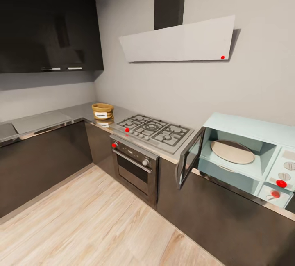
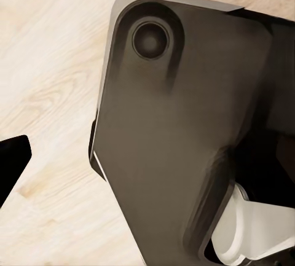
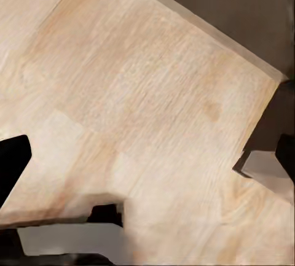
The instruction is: In the kitchen, take the popcorn bag from the countertop, put it into the microwave, and heat it until the popcorn is cooked so the cooked popcorn ends up inside the bag.
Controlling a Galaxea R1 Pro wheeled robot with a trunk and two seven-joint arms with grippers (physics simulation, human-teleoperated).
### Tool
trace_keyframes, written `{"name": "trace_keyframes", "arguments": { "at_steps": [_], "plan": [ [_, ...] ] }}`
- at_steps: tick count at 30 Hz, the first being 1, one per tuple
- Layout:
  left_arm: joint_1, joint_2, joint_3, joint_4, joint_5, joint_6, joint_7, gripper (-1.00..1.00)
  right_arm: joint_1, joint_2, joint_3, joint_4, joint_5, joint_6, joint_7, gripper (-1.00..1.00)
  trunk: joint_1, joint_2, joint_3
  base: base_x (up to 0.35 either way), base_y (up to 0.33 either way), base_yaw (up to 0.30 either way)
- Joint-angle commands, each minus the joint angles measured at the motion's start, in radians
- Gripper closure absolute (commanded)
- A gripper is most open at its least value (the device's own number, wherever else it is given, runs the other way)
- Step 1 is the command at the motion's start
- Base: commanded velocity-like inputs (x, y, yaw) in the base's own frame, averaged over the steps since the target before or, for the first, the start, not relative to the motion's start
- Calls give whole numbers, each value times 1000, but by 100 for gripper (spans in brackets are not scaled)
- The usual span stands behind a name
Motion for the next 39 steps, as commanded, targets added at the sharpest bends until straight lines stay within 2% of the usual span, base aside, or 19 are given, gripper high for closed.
{"name": "trace_keyframes", "arguments": {
  "at_steps": [1, 3, 5, 11, 20, 27, 28, 33, 39],
  "plan": [
    [0, 0, 3, -3, 0, 6, 0, -100, 0, 0, 4, 153, -10, -4, -20, -100, 0, -1, -1, -3, 5, 0],
    [0, 0, 3, -3, 0, 6, 0, -100, 0, -4, 6, 263, -10, -4, -36, -100, 0, -1, -1, -2, 3, 0],
    [0, 0, 3, -2, 0, 6, 0, -100, 0, -9, 11, 330, -9, -3, -41, -100, 0, -1, -1, 0, 1, 0],
    [0, -4, 5, -2, 1, 8, 2, -100, 26, -24, 36, 377, -14, -14, -33, -100, 0, -1, -1, 0, 0, 0],
    [0, -2, 5, -1, 2, 9, 1, -100, 77, -6, 36, 326, -13, -12, -34, -100, 0, -1, -1, 1, 2, 0],
    [0, -2, 5, -1, 2, 12, 1, -100, 117, -5, 39, 287, -12, -14, -36, -100, 0, -1, -1, 109, 248, 0],
    [0, -2, 5, -1, 2, 12, 1, -100, 218, -5, 39, 280, -12, -14, -36, -100, 0, -1, -1, 129, 287, 0],
    [0, -1, 6, -1, 2, 11, 1, -100, 218, -4, 40, 280, -12, -14, -35, -100, 0, -1, -1, 129, 287, 35],
    [0, 0, 6, -1, 2, 8, 1, -100, 218, -4, 41, 280, -12, -16, -35, -100, 0, -1, -1, 152, 281, 228]
  ]
}}
